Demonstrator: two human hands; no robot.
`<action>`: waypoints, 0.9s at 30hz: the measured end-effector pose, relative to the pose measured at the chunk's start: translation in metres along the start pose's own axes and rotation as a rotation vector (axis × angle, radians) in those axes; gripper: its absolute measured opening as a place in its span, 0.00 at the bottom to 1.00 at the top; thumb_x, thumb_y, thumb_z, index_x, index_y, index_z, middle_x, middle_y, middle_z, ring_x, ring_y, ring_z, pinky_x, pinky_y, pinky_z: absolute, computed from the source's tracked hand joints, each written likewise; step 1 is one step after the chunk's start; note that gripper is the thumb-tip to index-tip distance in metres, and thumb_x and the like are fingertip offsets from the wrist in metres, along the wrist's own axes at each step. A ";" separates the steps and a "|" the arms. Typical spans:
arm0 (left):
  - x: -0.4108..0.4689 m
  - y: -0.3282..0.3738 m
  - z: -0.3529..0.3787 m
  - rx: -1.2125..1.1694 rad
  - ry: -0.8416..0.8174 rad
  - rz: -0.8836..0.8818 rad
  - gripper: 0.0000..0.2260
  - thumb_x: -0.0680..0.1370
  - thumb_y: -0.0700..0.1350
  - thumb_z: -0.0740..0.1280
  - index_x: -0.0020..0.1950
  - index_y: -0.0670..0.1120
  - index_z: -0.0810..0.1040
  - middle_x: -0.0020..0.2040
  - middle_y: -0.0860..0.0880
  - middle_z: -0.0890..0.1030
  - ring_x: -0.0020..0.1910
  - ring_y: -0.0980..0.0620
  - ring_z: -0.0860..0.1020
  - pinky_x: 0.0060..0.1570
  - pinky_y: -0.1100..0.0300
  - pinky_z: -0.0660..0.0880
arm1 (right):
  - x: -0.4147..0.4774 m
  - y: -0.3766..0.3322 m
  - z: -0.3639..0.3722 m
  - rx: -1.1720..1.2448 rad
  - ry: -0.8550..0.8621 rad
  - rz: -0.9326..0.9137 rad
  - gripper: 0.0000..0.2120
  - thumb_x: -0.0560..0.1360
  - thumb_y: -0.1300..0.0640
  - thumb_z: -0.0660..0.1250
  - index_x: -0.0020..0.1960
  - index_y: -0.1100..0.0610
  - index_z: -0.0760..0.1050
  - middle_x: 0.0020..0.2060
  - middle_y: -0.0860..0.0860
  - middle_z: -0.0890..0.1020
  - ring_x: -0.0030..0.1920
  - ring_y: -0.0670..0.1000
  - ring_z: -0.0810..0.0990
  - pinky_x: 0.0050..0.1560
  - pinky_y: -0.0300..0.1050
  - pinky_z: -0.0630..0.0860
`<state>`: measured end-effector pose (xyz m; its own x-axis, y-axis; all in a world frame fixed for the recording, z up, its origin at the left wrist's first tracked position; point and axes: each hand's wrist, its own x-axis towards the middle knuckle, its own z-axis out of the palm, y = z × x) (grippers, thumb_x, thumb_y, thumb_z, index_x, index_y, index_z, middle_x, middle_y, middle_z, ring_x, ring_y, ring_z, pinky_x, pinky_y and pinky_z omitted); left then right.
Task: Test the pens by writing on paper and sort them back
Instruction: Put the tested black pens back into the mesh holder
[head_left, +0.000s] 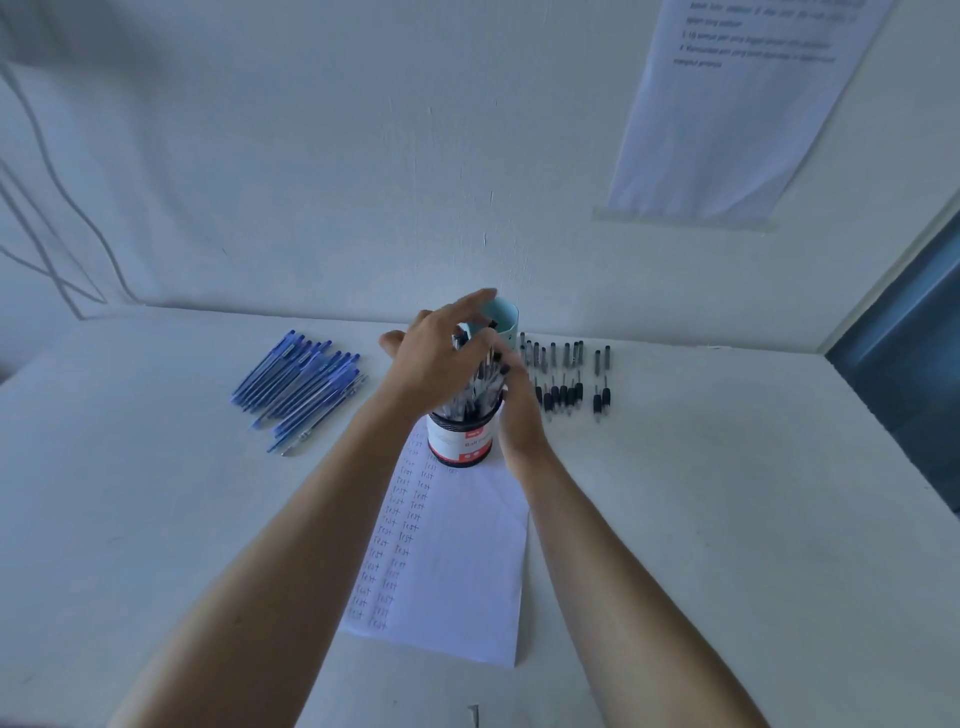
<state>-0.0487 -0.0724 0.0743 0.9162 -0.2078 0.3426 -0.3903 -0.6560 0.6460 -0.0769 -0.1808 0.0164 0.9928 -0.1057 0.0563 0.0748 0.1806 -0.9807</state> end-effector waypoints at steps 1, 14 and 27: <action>0.000 0.000 -0.001 0.013 0.003 0.002 0.13 0.81 0.51 0.63 0.64 0.64 0.78 0.54 0.62 0.81 0.58 0.55 0.74 0.50 0.57 0.53 | 0.000 0.000 -0.001 -0.040 0.014 -0.011 0.22 0.85 0.46 0.51 0.71 0.54 0.73 0.64 0.51 0.81 0.67 0.48 0.77 0.71 0.53 0.69; -0.021 -0.029 -0.007 -0.027 0.145 -0.038 0.10 0.77 0.53 0.71 0.49 0.48 0.86 0.58 0.50 0.80 0.61 0.48 0.71 0.60 0.48 0.70 | -0.006 0.001 -0.013 -0.077 0.078 -0.058 0.29 0.79 0.37 0.49 0.69 0.50 0.75 0.66 0.45 0.78 0.68 0.44 0.74 0.72 0.49 0.68; -0.022 -0.044 0.005 -0.162 -0.033 0.010 0.36 0.77 0.71 0.55 0.74 0.46 0.70 0.70 0.47 0.72 0.69 0.50 0.70 0.64 0.59 0.67 | -0.018 0.010 -0.029 0.045 0.010 0.011 0.16 0.79 0.61 0.59 0.62 0.52 0.78 0.60 0.51 0.83 0.58 0.45 0.80 0.59 0.44 0.75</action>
<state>-0.0508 -0.0428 0.0345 0.9137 -0.2390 0.3287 -0.4064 -0.5291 0.7449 -0.0967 -0.2055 -0.0003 0.9926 -0.1131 0.0435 0.0682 0.2253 -0.9719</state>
